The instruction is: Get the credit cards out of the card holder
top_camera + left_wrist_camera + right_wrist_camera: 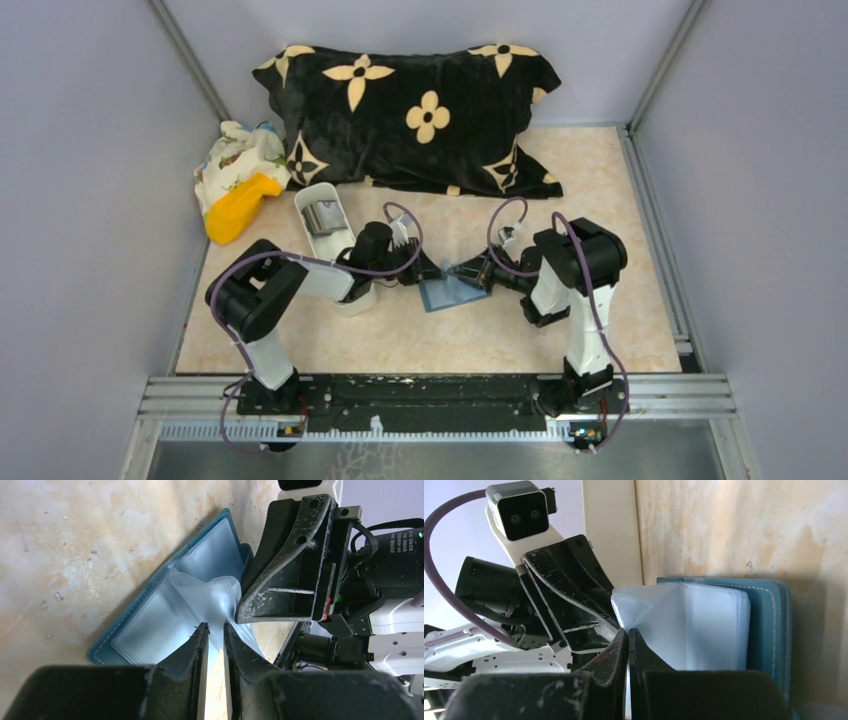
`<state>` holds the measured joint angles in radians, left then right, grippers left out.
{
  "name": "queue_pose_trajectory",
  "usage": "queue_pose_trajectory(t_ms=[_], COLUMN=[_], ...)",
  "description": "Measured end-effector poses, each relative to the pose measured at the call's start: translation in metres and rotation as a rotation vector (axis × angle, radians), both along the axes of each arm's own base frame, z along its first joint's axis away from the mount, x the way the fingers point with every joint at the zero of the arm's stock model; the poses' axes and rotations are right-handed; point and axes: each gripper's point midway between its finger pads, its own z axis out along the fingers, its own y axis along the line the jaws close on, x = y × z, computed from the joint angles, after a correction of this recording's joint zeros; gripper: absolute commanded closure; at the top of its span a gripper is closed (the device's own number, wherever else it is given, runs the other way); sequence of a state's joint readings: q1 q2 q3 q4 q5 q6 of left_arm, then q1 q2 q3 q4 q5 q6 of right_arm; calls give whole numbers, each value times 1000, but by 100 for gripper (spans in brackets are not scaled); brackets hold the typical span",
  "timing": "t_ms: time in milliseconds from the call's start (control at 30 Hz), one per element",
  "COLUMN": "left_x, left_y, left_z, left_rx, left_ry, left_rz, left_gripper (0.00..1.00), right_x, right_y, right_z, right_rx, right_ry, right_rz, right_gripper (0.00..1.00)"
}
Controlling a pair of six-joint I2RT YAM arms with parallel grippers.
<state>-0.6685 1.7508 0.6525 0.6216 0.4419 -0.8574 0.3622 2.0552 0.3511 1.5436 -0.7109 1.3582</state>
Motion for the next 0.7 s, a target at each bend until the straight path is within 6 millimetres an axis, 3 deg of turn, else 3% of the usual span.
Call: queue_pose_trajectory(t_ms=[167,500,700], left_x=[1,2,4], left_y=[-6,-11,-13], left_z=[-11,-10,-8], left_rx=[-1,-8,-15], left_ry=[29,29,25], left_rz=[-9,-16,-22], left_gripper=[78,78,79], right_x=[-3,-1,-2], right_y=[-3,-3,-7], right_z=[0,11,17], right_rx=[-3,10,2], right_ry=[4,-34,-66], right_rz=[-6,-5,-24], right_gripper=[90,51,50])
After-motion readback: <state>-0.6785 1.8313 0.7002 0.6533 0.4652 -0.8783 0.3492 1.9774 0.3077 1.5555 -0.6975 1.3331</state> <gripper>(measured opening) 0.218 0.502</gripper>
